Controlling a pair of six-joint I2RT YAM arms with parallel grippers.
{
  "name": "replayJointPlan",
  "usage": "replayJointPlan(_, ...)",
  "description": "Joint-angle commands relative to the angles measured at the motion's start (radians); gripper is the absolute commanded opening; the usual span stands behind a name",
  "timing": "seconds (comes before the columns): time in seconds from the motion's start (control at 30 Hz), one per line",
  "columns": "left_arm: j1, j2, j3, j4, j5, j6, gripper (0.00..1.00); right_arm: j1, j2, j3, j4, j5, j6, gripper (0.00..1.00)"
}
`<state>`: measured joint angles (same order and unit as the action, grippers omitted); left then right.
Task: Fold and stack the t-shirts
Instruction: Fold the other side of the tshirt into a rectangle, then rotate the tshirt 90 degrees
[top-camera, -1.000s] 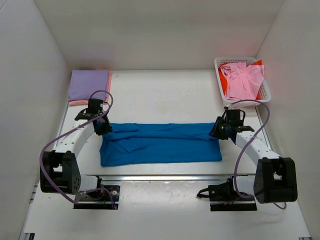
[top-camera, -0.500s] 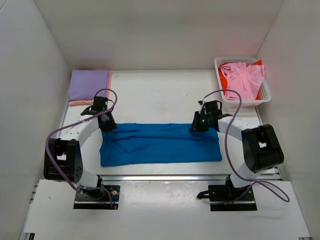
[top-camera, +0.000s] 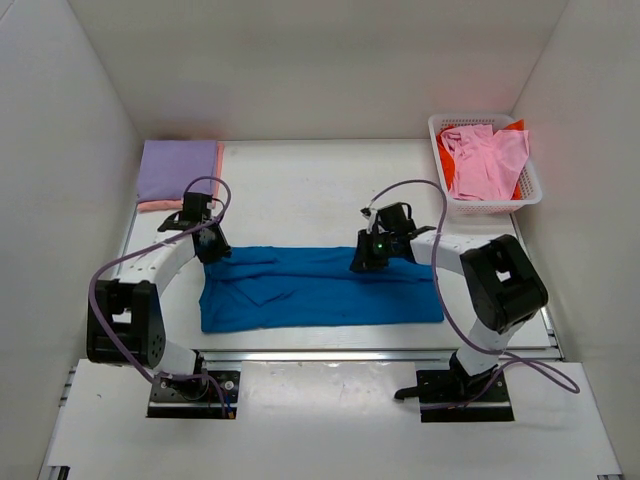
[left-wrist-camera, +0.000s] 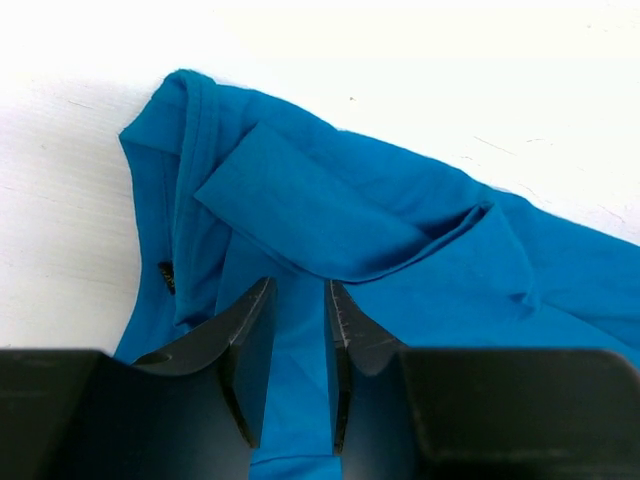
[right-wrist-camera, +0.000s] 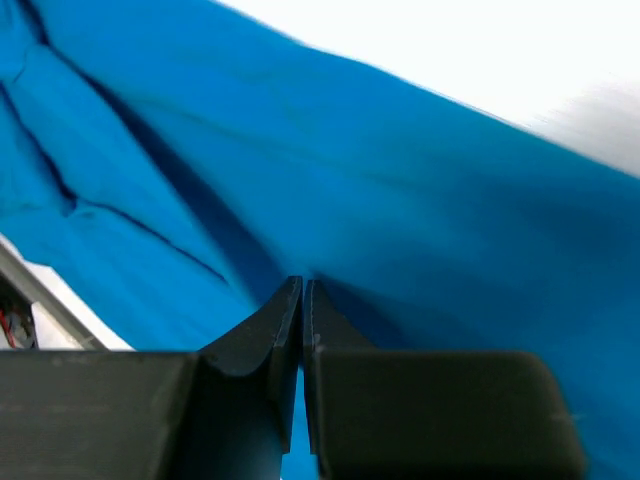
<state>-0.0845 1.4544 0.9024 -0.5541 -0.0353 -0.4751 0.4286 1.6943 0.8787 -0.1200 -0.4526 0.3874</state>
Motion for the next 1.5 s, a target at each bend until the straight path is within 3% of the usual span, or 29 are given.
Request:
replayJointPlan(0.0,0.009,-0.080,-0.008,0.003,0.014,0.009,0.38,0.050,0.039,0.080,0.019,-0.052,-0.027,0.03)
replayJointPlan(0.47,0.003,-0.210,-0.086,-0.043,0.017,0.012,0.39,0.260,0.179,0.157,0.037,-0.072,-0.016,0.02)
replayJointPlan(0.7,-0.047,-0.262,-0.163,-0.059,0.011,-0.037,0.39,0.322,0.206,0.252,-0.075,0.021,-0.099,0.00)
replayJointPlan(0.93,-0.100,-0.217,-0.220,-0.035,-0.063,-0.083,0.38,0.172,-0.042,0.160,-0.144,0.237,-0.139,0.08)
replayJointPlan(1.0,-0.130,-0.183,-0.218,-0.009,-0.077,-0.092,0.38,0.098,-0.096,0.126,-0.159,0.275,-0.157,0.22)
replayJointPlan(1.03,-0.133,-0.172,-0.218,0.008,-0.072,-0.102,0.38,0.067,-0.102,0.109,-0.164,0.275,-0.171,0.23)
replayJointPlan(1.13,-0.181,-0.109,-0.205,0.032,-0.094,-0.125,0.37,-0.083,-0.065,0.101,-0.208,0.275,-0.205,0.11)
replayJointPlan(1.3,-0.222,0.046,-0.123,0.049,-0.114,-0.138,0.37,-0.154,-0.042,0.028,-0.222,0.318,-0.209,0.08)
replayJointPlan(1.47,-0.228,0.185,-0.016,0.071,-0.098,-0.126,0.36,-0.174,-0.074,-0.052,-0.243,0.405,-0.109,0.05)
